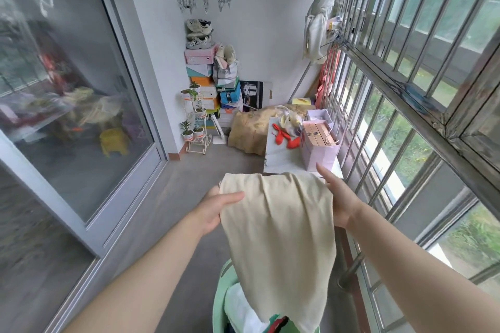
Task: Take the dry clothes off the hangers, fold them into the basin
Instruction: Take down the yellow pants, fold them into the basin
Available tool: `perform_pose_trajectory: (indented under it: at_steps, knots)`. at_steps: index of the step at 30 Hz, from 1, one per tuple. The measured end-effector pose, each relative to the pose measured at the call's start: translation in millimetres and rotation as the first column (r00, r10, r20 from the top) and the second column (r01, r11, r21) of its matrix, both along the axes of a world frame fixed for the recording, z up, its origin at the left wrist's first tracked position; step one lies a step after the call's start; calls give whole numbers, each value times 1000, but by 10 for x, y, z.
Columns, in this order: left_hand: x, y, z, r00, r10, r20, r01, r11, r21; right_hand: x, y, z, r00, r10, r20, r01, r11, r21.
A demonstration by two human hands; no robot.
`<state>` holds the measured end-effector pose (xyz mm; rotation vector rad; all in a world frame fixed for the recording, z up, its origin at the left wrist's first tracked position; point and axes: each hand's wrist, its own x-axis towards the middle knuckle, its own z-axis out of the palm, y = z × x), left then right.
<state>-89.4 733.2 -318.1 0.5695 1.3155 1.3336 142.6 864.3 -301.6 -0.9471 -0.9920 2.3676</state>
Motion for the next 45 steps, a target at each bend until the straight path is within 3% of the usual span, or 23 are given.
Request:
perform_pose_trajectory:
  at_steps: [2, 5, 7, 9, 11, 15, 18, 20, 23, 26, 30, 33, 36, 38, 40, 42, 45]
  knots:
    - [-11, -2, -31, 994, 59, -95, -59, 998, -4, 34, -42, -7, 994, 99, 56, -104, 991, 90]
    - [-27, 3, -56, 989, 118, -94, -114, 992, 51, 84, -25, -93, 983, 36, 180, -66, 984, 165]
    - [-48, 11, -77, 985, 57, -161, -43, 995, 93, 88, -42, -116, 972, -42, 231, 5, 987, 158]
    - [-24, -6, -51, 943, -77, -323, 114, 988, 100, 81, -50, -139, 960, -99, 262, 66, 989, 131]
    - [9, -28, -25, 869, -172, -465, 225, 972, 61, 77, -48, -157, 951, -137, 276, 108, 987, 121]
    - [-3, -54, -68, 716, -169, -677, 215, 976, -17, 29, -68, -163, 941, -202, 273, 179, 978, 107]
    - [23, -29, -127, 509, -185, -841, 193, 976, -97, -8, -45, -189, 940, -227, 253, 214, 974, 79]
    - [48, -22, -156, 406, -185, -895, 156, 979, -131, -31, -39, -201, 946, -226, 232, 211, 974, 87]
    - [37, -20, -203, 354, -177, -918, 102, 983, -150, -63, -52, -161, 961, -215, 173, 201, 975, 99]
    - [7, -31, -204, 405, -199, -892, 70, 980, -187, -31, -41, -124, 985, -128, 115, 115, 987, 112]
    - [10, -61, -141, 629, -231, -743, 136, 973, -187, 44, -79, -189, 983, -90, 163, 5, 888, 460]
    - [42, -96, -64, 747, -278, -603, 194, 960, -203, 60, -101, -207, 958, -53, 281, -162, 710, 686]
    - [13, -114, -30, 758, -346, -553, 234, 936, -264, 100, -49, -256, 854, -122, 506, -413, 432, 801]
    - [-10, -114, -24, 759, -375, -532, 254, 923, -289, 124, -34, -345, 794, -244, 557, -476, 320, 819]
    - [2, -109, 3, 773, -388, -502, 280, 919, -279, 124, -51, -424, 798, -331, 503, -381, 370, 847]
    - [15, -112, 50, 798, -384, -465, 296, 921, -253, 128, -88, -425, 845, -320, 429, -200, 555, 808]
    - [-47, -139, 93, 846, -362, -391, 292, 929, -228, 236, -97, -411, 951, -65, 302, -130, 803, 582]
